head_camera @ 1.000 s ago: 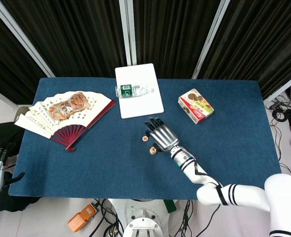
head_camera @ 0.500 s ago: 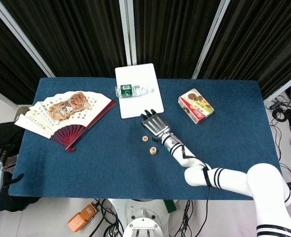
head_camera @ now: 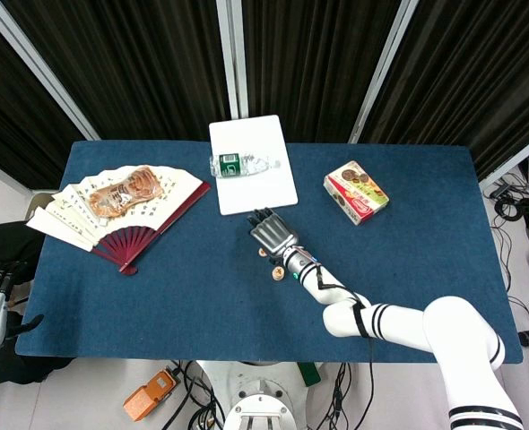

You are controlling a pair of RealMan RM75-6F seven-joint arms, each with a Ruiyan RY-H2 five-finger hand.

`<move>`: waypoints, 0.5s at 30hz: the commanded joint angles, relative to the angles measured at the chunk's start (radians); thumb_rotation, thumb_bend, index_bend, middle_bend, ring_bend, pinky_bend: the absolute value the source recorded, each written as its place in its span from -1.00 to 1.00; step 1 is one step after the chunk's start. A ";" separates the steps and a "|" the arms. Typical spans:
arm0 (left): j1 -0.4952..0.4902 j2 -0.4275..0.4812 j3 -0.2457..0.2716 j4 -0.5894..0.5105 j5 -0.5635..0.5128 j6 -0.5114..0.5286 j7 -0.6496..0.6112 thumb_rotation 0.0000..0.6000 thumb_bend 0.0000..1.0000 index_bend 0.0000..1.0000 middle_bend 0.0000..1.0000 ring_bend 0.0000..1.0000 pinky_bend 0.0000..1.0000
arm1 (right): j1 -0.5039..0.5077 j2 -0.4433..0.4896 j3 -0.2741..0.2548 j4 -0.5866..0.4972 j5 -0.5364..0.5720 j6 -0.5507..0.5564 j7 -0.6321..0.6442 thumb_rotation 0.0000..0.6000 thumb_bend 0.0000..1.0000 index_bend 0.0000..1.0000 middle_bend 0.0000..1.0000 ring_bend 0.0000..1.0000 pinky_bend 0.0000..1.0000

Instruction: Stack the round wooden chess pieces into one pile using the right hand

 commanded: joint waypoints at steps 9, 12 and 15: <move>0.005 -0.004 0.001 0.011 -0.003 0.001 -0.007 1.00 -1.00 -0.71 -0.76 -0.86 -1.00 | 0.020 -0.039 -0.010 0.055 0.013 -0.009 0.025 1.00 -0.23 0.05 -0.63 -0.78 -0.68; 0.004 -0.005 0.001 0.013 -0.001 0.001 -0.009 1.00 -1.00 -0.71 -0.76 -0.86 -1.00 | 0.022 -0.043 -0.014 0.061 0.013 -0.009 0.029 1.00 -0.17 0.10 -0.62 -0.77 -0.68; 0.004 -0.006 0.001 0.014 0.001 0.001 -0.008 1.00 -1.00 -0.71 -0.76 -0.86 -1.00 | 0.021 -0.045 -0.015 0.061 0.012 -0.003 0.033 1.00 -0.11 0.15 -0.59 -0.75 -0.68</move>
